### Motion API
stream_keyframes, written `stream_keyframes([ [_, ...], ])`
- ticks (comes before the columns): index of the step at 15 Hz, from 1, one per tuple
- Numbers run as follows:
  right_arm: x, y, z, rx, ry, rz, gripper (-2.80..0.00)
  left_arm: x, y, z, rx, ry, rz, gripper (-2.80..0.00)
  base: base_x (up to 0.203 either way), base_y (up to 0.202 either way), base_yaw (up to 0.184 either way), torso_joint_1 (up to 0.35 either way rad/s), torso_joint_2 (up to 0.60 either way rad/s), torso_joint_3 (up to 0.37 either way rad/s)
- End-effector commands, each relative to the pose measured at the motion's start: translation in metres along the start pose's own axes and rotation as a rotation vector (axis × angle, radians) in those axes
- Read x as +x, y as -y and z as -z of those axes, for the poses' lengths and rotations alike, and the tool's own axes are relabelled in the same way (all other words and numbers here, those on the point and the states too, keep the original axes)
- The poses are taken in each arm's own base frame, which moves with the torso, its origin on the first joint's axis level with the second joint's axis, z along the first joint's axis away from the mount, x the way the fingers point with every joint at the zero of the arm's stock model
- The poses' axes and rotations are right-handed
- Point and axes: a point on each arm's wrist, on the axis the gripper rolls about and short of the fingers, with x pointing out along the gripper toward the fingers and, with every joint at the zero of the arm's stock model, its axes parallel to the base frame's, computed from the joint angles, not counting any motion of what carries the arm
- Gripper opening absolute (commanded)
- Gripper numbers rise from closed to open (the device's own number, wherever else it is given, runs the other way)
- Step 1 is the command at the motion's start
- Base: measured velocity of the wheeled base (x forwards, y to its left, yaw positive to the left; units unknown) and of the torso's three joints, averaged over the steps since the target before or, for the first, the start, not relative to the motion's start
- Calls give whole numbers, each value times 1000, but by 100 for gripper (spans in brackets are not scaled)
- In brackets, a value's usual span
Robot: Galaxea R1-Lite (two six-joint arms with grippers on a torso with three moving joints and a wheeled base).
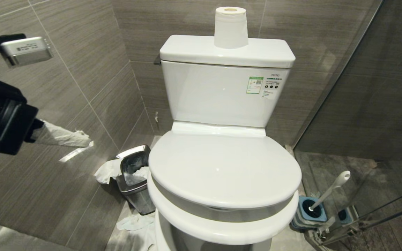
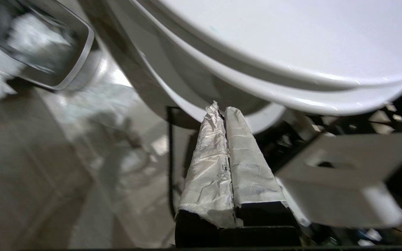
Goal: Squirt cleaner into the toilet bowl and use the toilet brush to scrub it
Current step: Close the toilet lid
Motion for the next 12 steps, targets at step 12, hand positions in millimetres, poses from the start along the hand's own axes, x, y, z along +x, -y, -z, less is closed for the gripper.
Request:
stream_keyframes([
  [12,0,0,0,0,-1,-1,-280,64,61,-33,223,-31,-29,-280,0,0,0,0,0,0],
])
